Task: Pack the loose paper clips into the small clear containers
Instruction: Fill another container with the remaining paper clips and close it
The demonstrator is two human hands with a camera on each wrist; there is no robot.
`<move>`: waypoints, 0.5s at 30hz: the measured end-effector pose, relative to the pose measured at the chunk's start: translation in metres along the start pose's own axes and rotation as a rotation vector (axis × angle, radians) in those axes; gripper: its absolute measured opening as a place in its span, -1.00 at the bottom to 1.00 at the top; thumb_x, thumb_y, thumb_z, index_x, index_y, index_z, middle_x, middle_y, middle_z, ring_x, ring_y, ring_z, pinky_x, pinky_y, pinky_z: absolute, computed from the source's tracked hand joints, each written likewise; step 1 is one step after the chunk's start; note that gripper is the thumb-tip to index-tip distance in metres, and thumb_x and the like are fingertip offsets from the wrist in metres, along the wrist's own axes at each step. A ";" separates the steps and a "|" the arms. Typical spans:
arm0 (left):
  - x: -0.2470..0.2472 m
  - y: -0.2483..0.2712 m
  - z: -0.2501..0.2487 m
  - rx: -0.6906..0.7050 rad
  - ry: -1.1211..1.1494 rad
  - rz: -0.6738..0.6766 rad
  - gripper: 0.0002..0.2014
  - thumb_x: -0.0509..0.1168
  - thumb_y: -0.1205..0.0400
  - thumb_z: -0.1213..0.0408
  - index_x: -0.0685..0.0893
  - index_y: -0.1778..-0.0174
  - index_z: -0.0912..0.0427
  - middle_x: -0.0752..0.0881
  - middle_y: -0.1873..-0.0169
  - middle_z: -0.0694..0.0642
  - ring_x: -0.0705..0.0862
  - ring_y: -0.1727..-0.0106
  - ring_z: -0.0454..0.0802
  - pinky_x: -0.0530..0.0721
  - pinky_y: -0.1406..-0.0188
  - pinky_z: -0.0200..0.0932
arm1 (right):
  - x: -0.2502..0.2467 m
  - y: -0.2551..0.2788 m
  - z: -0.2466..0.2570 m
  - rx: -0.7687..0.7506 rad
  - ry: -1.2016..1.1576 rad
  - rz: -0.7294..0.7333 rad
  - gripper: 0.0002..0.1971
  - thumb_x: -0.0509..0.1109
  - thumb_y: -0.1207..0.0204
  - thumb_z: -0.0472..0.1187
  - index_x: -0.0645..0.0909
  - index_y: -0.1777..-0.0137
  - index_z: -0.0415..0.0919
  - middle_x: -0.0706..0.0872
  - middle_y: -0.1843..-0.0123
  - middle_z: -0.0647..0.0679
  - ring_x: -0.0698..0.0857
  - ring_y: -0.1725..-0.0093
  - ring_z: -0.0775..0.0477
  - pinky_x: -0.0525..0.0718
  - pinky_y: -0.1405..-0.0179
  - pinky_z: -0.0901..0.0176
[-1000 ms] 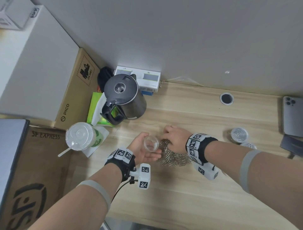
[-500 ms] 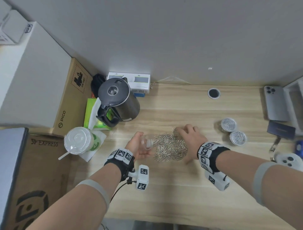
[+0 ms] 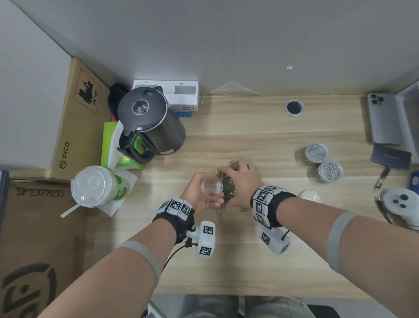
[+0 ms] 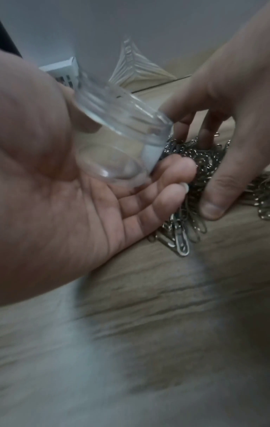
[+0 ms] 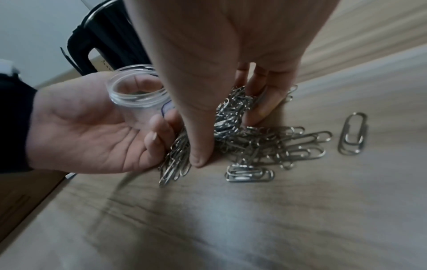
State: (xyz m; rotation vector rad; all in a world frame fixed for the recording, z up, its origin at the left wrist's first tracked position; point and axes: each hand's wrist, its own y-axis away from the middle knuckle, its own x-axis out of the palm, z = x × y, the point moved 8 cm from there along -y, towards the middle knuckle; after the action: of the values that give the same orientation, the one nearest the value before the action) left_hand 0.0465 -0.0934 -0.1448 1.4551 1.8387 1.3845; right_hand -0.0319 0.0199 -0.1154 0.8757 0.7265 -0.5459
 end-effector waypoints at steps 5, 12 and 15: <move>0.018 -0.005 0.005 -0.025 0.085 0.068 -0.39 0.03 -0.73 -0.07 0.72 0.15 0.43 0.74 0.41 0.34 0.72 0.50 0.15 0.72 0.51 -0.14 | 0.001 0.000 -0.001 -0.003 -0.089 -0.040 -0.34 0.51 -0.32 -0.18 0.49 -0.46 0.11 0.39 -0.30 -0.11 0.37 -0.27 -0.21 0.46 -0.33 0.05; 0.028 -0.008 0.008 -0.033 0.211 0.099 -0.36 0.05 -0.72 -0.12 0.77 0.16 0.40 0.76 0.39 0.30 0.75 0.48 0.13 0.75 0.49 -0.15 | 0.000 0.004 -0.003 0.003 -0.216 -0.111 -0.63 0.45 -0.34 -0.32 0.67 -0.17 -0.10 0.49 -0.22 -0.13 0.45 -0.22 -0.22 0.38 -0.13 0.20; 0.024 -0.005 0.005 -0.024 0.196 0.076 -0.36 0.03 -0.73 -0.13 0.77 0.13 0.40 0.76 0.39 0.30 0.74 0.50 0.12 0.74 0.52 -0.16 | 0.002 0.004 -0.003 0.005 -0.243 -0.107 -0.65 0.42 -0.34 -0.40 0.71 -0.12 -0.14 0.53 -0.19 -0.12 0.49 -0.21 -0.23 0.47 -0.20 0.13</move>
State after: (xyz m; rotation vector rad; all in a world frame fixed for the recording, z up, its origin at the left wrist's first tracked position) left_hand 0.0396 -0.0693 -0.1453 1.4359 1.8930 1.6315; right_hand -0.0290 0.0247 -0.1160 0.7619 0.5523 -0.7364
